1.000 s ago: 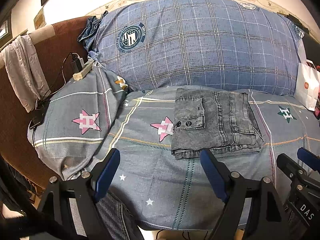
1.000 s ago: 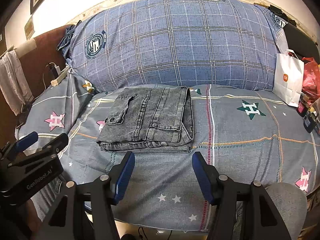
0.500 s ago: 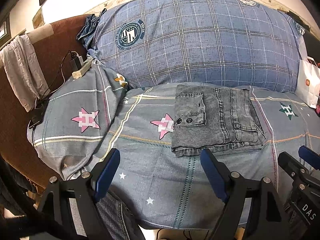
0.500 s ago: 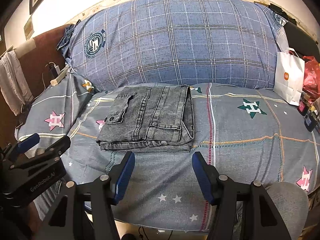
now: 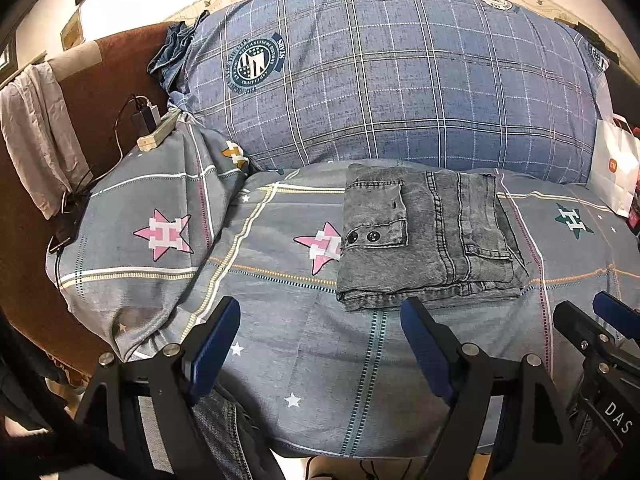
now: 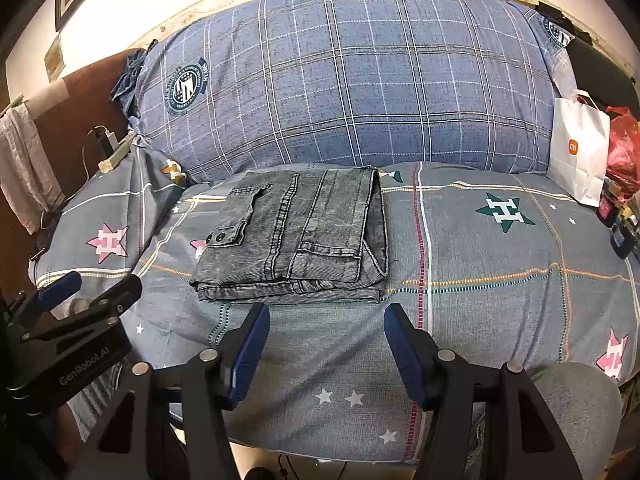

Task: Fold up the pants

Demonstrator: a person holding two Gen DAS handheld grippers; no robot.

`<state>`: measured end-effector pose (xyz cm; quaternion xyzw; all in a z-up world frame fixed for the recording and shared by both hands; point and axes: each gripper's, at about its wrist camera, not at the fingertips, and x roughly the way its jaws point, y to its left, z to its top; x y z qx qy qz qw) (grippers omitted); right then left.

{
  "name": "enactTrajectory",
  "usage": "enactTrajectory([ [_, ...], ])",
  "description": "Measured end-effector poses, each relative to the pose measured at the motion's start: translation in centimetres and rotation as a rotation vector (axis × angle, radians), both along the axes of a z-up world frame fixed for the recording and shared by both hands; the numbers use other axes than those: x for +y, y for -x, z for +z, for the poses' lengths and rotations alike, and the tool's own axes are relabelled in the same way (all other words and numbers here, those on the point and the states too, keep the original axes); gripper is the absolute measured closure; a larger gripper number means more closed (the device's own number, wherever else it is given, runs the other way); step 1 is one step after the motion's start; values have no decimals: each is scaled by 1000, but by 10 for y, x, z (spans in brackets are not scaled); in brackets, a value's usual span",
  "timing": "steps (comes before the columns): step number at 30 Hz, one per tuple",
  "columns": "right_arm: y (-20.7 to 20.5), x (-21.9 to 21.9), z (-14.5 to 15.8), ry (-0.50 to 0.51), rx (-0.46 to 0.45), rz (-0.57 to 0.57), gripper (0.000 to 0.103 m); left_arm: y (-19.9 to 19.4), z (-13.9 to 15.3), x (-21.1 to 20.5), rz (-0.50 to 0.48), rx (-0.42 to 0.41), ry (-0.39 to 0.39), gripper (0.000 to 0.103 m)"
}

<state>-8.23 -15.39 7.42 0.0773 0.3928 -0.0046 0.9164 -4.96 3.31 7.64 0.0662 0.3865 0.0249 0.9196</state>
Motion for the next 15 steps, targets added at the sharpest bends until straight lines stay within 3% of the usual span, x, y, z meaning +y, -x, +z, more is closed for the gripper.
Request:
enactTrajectory([
  [15,-4,-1,-5,-9,6,-10,40,-2,-3,-1,-13,-5,-1,20],
])
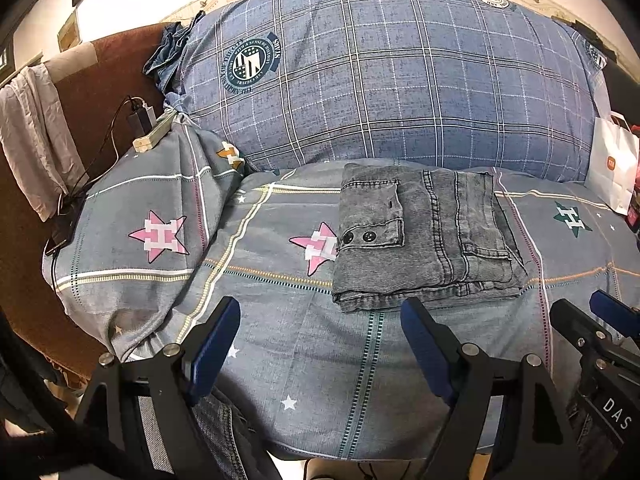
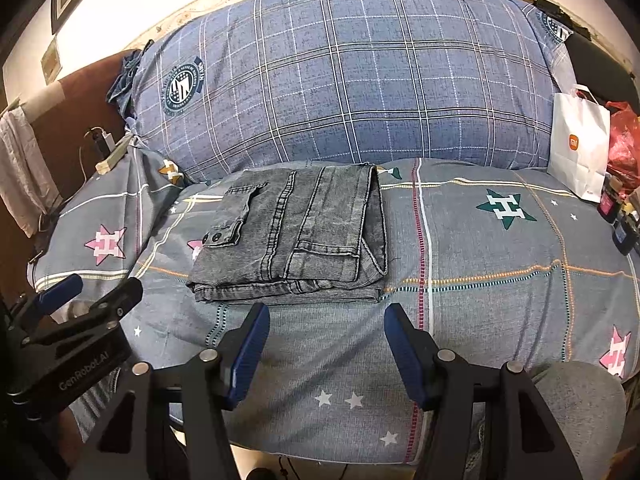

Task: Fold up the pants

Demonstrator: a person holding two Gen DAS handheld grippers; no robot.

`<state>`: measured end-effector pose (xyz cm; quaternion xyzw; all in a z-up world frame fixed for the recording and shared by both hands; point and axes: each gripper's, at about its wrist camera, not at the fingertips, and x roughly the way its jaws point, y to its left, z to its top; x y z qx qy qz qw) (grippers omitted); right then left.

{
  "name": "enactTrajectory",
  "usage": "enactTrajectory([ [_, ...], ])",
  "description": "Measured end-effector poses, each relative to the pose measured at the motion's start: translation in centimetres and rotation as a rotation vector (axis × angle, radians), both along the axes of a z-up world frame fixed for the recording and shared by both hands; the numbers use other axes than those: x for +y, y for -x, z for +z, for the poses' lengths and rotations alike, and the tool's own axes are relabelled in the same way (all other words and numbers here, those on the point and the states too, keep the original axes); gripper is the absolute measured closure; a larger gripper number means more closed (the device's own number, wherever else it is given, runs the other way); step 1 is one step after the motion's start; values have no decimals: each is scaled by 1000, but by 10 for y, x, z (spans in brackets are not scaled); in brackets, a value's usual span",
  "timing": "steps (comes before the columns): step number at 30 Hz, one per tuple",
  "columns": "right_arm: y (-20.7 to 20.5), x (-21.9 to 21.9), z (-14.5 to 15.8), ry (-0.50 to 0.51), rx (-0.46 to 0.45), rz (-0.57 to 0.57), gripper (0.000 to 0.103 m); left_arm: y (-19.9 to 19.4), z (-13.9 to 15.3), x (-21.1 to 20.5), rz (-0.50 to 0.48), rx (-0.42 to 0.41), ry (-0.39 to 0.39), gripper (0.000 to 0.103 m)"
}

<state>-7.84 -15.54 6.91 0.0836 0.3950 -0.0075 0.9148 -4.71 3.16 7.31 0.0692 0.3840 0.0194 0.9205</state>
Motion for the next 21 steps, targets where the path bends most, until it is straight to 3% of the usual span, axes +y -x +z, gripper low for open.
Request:
enactTrajectory([
  [21,-5,3,0,-6,-1,6,40,-4,3,2,-4,0,16,20],
])
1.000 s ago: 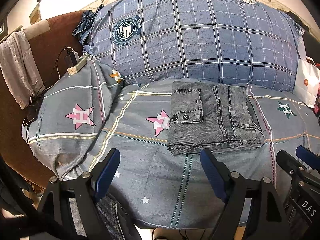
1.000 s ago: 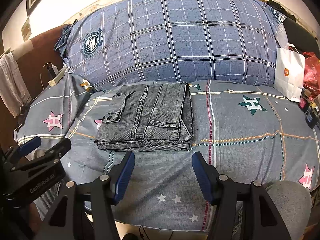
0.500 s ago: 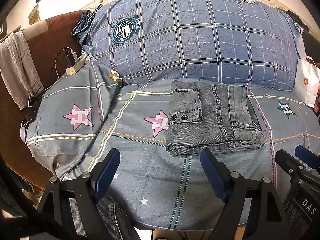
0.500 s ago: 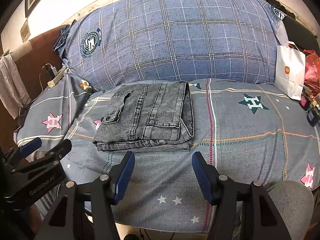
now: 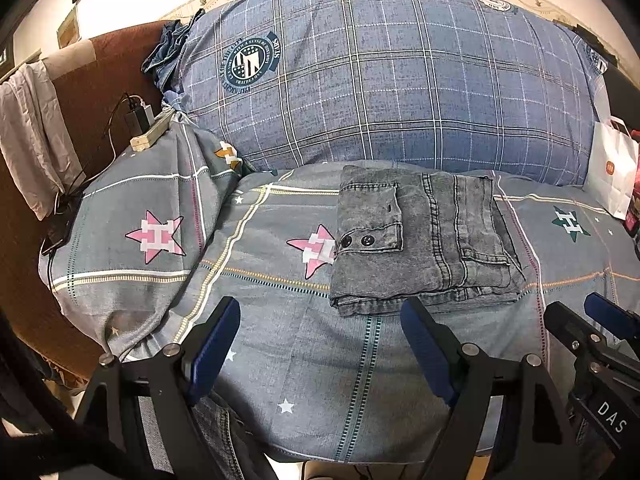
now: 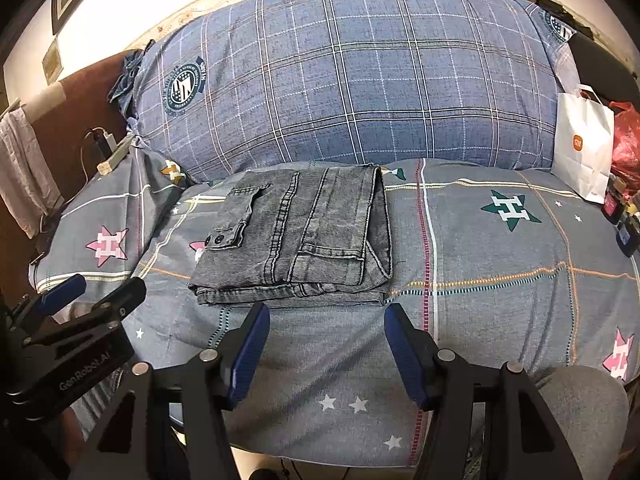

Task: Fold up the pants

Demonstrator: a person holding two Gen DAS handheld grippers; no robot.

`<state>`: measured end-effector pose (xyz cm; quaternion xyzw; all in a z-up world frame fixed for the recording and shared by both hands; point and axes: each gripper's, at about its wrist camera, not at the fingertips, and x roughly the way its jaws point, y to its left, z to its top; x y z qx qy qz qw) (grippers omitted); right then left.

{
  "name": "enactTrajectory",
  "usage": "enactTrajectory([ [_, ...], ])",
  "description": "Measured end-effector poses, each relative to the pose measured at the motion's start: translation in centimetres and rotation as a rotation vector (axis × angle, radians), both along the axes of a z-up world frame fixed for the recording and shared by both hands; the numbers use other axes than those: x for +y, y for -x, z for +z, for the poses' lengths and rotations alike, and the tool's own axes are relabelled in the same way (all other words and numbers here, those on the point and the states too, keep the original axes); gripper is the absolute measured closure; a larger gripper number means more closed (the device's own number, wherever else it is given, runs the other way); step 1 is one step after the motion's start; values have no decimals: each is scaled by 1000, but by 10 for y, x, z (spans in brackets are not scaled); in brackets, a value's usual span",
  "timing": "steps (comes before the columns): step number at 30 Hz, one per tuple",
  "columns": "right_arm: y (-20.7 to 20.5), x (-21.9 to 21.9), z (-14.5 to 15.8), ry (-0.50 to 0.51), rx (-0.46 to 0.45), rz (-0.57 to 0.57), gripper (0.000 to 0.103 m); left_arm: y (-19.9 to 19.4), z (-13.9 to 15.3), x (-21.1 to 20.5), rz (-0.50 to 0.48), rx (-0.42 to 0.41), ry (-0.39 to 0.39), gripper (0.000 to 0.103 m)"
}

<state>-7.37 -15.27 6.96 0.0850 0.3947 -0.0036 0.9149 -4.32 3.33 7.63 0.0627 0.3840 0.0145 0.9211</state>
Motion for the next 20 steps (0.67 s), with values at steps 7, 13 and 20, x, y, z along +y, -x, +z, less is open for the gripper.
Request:
enactTrajectory([
  [7,-1,1,3,2,-6,4,40,0,0,1,-2,-1,3,20],
  [13,-1,0,2,0,-4,6,40,0,-1,1,-2,-2,4,20],
  [20,-5,0,-4,-1,10,6,40,-9,-20,-2,-39,39,13,20],
])
